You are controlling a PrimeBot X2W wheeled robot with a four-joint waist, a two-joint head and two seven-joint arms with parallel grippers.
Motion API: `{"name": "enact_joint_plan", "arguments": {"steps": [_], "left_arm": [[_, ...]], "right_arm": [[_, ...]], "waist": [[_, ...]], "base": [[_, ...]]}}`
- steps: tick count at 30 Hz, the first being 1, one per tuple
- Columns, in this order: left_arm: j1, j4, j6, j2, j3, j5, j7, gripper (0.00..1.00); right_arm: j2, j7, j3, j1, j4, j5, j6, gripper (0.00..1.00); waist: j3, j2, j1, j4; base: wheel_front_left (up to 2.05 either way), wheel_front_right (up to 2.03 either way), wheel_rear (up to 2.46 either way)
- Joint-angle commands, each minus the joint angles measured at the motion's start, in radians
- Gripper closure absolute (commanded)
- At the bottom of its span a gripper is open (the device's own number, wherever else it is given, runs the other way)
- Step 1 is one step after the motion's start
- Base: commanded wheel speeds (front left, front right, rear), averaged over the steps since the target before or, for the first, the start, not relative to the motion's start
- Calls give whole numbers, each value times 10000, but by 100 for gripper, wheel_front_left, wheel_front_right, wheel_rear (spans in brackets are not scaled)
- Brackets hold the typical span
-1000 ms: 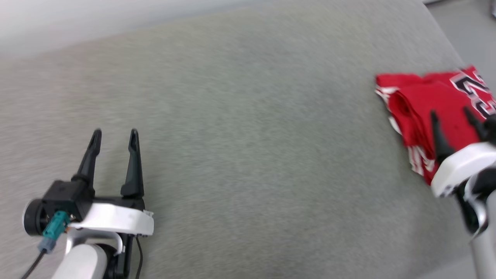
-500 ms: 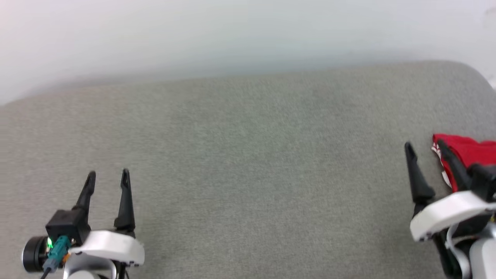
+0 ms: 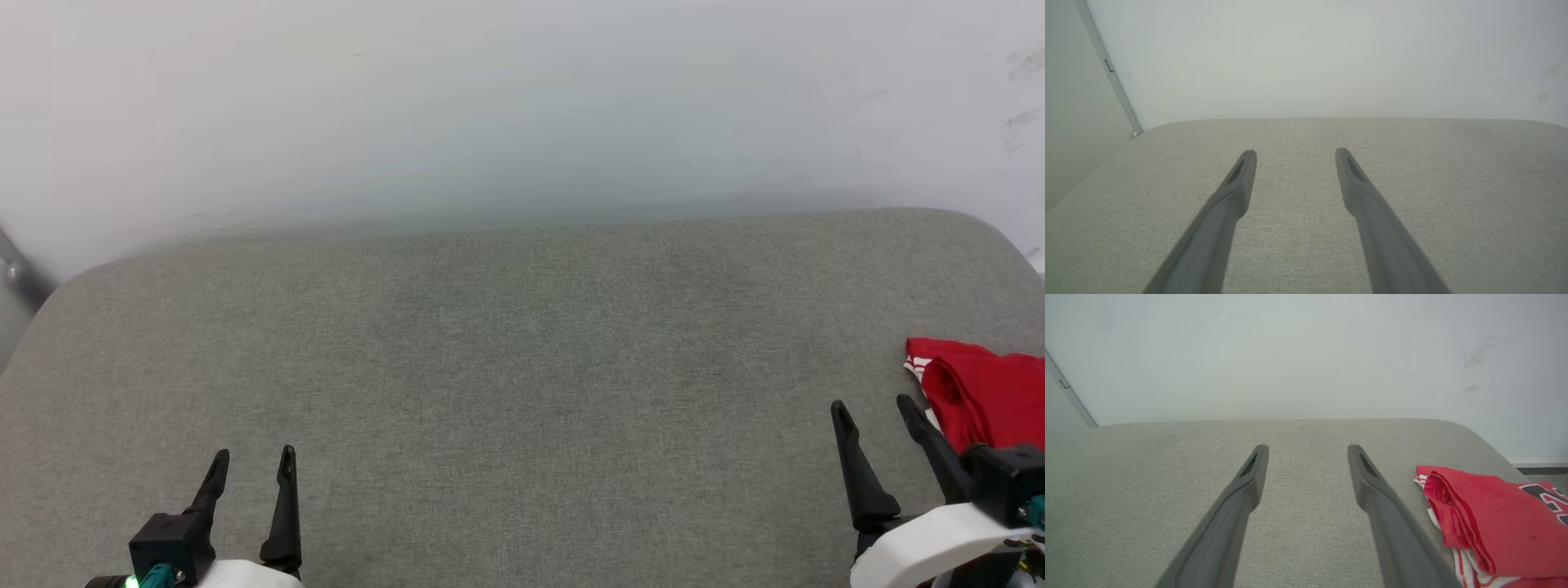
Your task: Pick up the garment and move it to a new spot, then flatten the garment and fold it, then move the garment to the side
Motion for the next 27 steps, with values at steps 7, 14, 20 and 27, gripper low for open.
{"name": "enact_joint_plan", "arguments": {"steps": [7, 14, 20, 27], "left_arm": [[-86, 99, -134, -25, -46, -79, -79, 0], [-163, 195, -140, -52, 1, -143, -83, 0], [-281, 279, -181, -89, 46, -172, -93, 0], [-109, 477, -261, -297, 89, -409, 18, 100]], "right_arm": [[148, 174, 64, 223, -311, -72, -4, 0], [57, 228, 120, -1, -315, -102, -4, 0], [33, 223, 122, -75, -263, -67, -4, 0], [118, 241, 119, 106, 59, 261, 2, 100]], "waist": [[-97, -1, 3, 4], [-43, -1, 3, -32], [19, -1, 3, -27], [43, -1, 4, -16]], "base": [[0, 0, 0], [0, 0, 0], [0, 0, 0], [0, 0, 0]]}}
